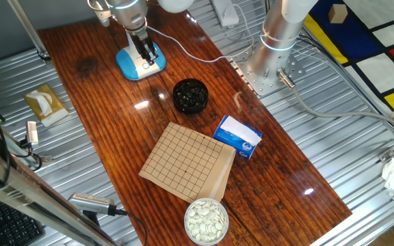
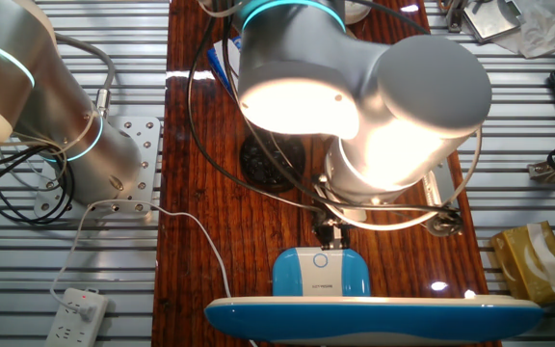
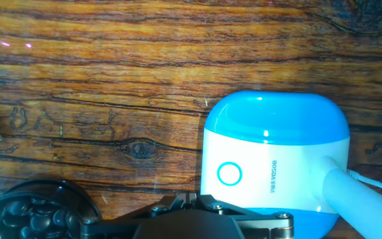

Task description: Turn on the desk lamp by pressing the button

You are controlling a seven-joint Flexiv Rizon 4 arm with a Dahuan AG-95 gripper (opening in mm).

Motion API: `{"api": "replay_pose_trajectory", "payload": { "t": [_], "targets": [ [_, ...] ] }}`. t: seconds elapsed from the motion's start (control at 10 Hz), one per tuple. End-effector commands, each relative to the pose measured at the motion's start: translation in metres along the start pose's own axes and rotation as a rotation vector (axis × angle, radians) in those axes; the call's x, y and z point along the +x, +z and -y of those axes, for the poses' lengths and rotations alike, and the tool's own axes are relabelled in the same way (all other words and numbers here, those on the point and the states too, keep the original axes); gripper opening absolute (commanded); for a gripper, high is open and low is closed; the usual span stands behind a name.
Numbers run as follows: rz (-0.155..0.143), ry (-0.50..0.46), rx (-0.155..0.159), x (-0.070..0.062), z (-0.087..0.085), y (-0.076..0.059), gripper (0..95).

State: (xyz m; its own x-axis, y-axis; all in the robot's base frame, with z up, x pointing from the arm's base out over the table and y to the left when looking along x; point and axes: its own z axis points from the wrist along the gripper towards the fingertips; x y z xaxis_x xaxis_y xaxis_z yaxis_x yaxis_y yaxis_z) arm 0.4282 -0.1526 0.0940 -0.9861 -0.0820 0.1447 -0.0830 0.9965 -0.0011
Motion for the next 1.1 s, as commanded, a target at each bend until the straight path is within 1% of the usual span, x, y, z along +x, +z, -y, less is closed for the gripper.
{"api": "replay_pose_trajectory", "payload": {
  "t": [0.1, 0.4, 0.8, 1.1],
  "targets": [
    [0.003, -0.008, 0.003, -0.0002, 0.0001, -0.0002, 0.0],
    [0.008, -0.039, 0.005, 0.0002, -0.0003, -0.0011, 0.0],
    [0.005, -0.033, 0.007, 0.0006, -0.0003, -0.0016, 0.0],
    [0.014, -0.041, 0.004, 0.0009, -0.0006, -0.0022, 0.0]
  ]
}}
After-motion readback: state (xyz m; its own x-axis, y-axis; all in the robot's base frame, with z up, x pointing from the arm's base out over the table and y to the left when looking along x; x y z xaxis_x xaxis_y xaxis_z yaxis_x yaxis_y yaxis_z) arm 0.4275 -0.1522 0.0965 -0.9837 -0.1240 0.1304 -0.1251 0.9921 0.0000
